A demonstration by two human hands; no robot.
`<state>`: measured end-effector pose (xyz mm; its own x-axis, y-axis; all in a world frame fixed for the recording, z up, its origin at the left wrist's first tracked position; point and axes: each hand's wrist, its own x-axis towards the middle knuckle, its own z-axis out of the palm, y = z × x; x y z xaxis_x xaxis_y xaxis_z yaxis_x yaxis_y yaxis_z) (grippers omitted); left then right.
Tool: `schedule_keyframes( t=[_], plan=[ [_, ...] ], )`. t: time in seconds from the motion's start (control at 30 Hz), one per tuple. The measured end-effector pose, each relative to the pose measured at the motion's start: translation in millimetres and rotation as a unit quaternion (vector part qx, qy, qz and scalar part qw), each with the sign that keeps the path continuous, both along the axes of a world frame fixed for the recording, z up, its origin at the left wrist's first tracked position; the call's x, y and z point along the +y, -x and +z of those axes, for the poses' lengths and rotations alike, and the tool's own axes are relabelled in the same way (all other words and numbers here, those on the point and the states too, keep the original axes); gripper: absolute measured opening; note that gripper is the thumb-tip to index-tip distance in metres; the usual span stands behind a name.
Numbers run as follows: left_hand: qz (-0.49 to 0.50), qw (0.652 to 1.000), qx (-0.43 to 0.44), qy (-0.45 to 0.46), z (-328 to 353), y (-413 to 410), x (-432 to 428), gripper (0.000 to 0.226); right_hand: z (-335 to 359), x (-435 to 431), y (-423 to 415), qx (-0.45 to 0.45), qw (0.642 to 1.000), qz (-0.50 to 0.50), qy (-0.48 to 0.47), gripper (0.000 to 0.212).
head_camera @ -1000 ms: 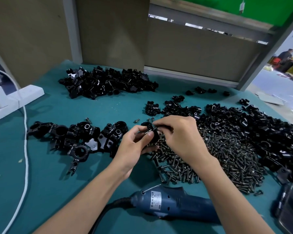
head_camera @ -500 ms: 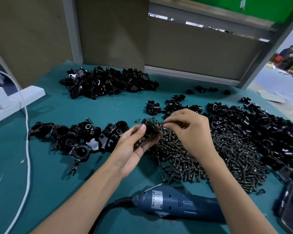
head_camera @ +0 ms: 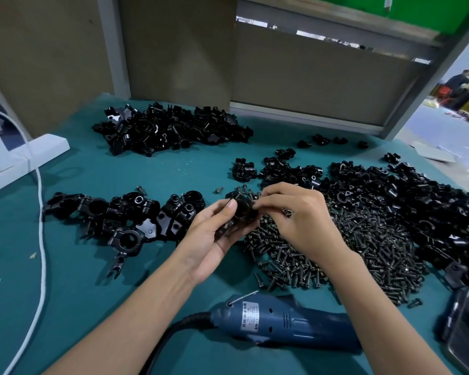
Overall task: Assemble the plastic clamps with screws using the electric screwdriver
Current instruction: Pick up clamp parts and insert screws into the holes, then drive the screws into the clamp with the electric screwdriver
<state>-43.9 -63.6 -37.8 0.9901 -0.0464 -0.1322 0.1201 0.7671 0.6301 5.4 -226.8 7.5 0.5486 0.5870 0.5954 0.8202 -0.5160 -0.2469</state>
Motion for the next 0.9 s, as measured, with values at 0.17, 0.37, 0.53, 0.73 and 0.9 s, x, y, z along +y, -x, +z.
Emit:
schedule_keyframes(
  t=[0.17, 0.37, 0.53, 0.73, 0.9],
  plan=[
    [-0.007, 1.0, -0.002, 0.014, -0.4, 0.9, 4.1, 0.06, 2.5, -1.8, 11.6, 0.111, 0.992, 0.015, -0.054, 0.043],
    [-0.042, 0.997, 0.007, 0.068, -3.5, 0.3, 4.3, 0.048, 14.6, -34.9, 49.3, 0.191, 0.978, -0.075, -0.033, 0.036],
    [-0.03, 0.997, 0.025, 0.068, -9.4, -6.6, 5.3, 0.046, -22.5, -54.0, 103.5, 0.156, 0.896, -0.204, 0.363, 0.112],
    [0.0, 0.999, 0.001, -0.043, -13.3, -10.4, 5.5, 0.055, -45.8, -62.3, 114.5, 0.002, 0.949, -0.168, 0.266, 0.087],
    [-0.003, 0.99, -0.016, -0.138, -14.2, -8.5, 6.8, 0.056, -51.4, -71.5, 118.9, -0.102, 0.981, -0.11, 0.124, 0.056]
  ],
)
